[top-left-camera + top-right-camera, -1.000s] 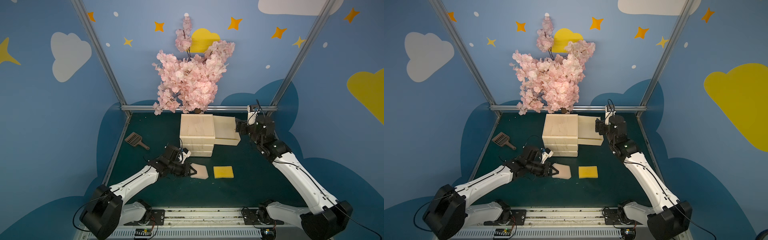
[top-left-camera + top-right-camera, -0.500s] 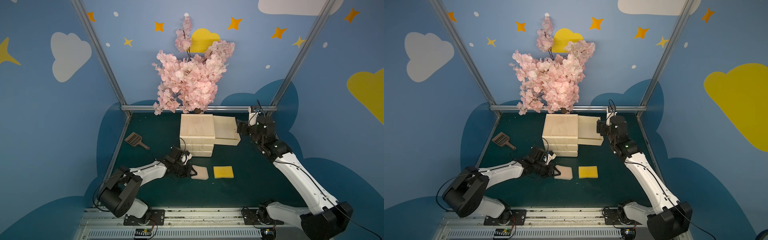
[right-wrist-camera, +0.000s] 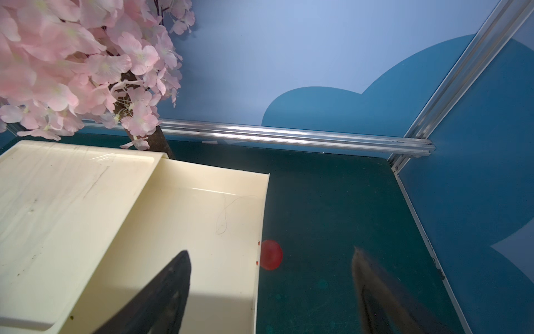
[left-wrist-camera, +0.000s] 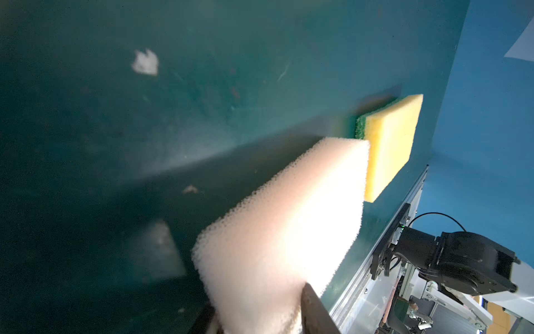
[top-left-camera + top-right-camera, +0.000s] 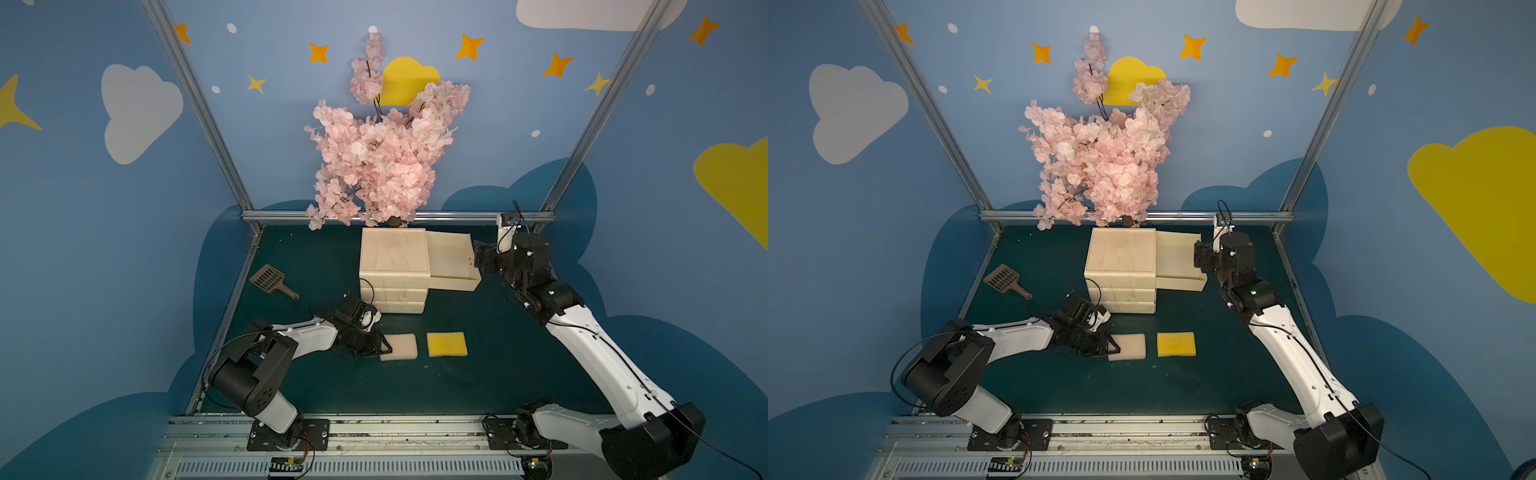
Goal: Take the sponge out of the drawer
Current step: Place the sponge at the center of the board.
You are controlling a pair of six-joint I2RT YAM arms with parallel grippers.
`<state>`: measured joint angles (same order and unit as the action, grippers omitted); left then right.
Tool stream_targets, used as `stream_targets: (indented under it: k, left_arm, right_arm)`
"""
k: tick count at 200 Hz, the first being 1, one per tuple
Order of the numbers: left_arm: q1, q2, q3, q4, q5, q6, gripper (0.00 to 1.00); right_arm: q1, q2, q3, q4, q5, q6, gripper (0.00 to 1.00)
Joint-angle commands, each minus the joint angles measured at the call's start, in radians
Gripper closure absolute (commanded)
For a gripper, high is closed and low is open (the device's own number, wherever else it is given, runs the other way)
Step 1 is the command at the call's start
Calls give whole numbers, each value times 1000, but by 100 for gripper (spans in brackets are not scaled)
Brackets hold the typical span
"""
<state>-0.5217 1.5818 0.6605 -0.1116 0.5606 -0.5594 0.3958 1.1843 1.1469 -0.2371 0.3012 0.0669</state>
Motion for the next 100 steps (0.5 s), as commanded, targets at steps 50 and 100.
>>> stream_targets:
  k: [50,100]
  left_arm:
    - [15,-38,38,-88,-65,41,33]
    - [16,-185,111,-278,-168,127,12]
  right_arm:
    - [-6,30,12,-17,-20,2,14]
    - [-14,48,41,-62,-20,1,13]
